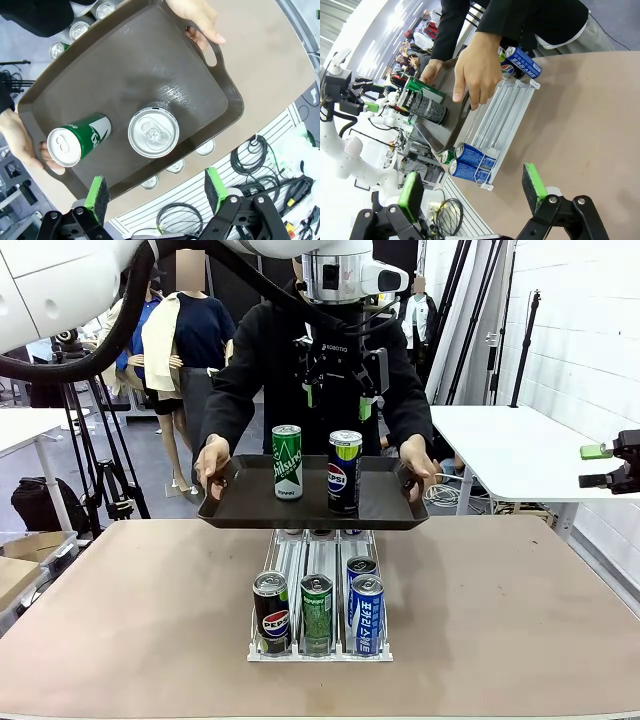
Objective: Retrieve and hand over the desired beverage to the person.
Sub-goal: Place the picked can on the Handle tray extended by the person.
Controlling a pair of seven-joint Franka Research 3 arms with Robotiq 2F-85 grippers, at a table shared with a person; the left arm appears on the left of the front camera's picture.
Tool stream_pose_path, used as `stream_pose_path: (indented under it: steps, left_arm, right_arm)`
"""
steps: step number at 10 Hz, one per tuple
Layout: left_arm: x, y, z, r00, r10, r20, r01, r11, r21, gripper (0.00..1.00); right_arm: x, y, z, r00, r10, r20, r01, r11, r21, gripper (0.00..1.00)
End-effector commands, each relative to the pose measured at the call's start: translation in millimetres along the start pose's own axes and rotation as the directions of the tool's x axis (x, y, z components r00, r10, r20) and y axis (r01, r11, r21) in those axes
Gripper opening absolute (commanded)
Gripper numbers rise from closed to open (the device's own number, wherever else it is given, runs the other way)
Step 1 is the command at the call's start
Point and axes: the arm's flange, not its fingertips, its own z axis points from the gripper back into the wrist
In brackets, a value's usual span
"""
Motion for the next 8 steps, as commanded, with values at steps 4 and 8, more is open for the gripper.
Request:
stream_pose_path:
  steps: [4,8]
  left_arm:
    - [-11,11,5,0.999,0.034,-0.009,-0.035,0.998,-0.057,1.0]
    - [-62,63,2,0.988,0.148,-0.047,-0.155,0.956,-0.247,1.0]
  right_arm:
    - [-1,1,-1,1.0,0.002,0.006,-0.002,1.0,0.012,1.0]
    - [-1,1,-1,1.0,0.002,0.006,-0.002,1.0,0.012,1.0]
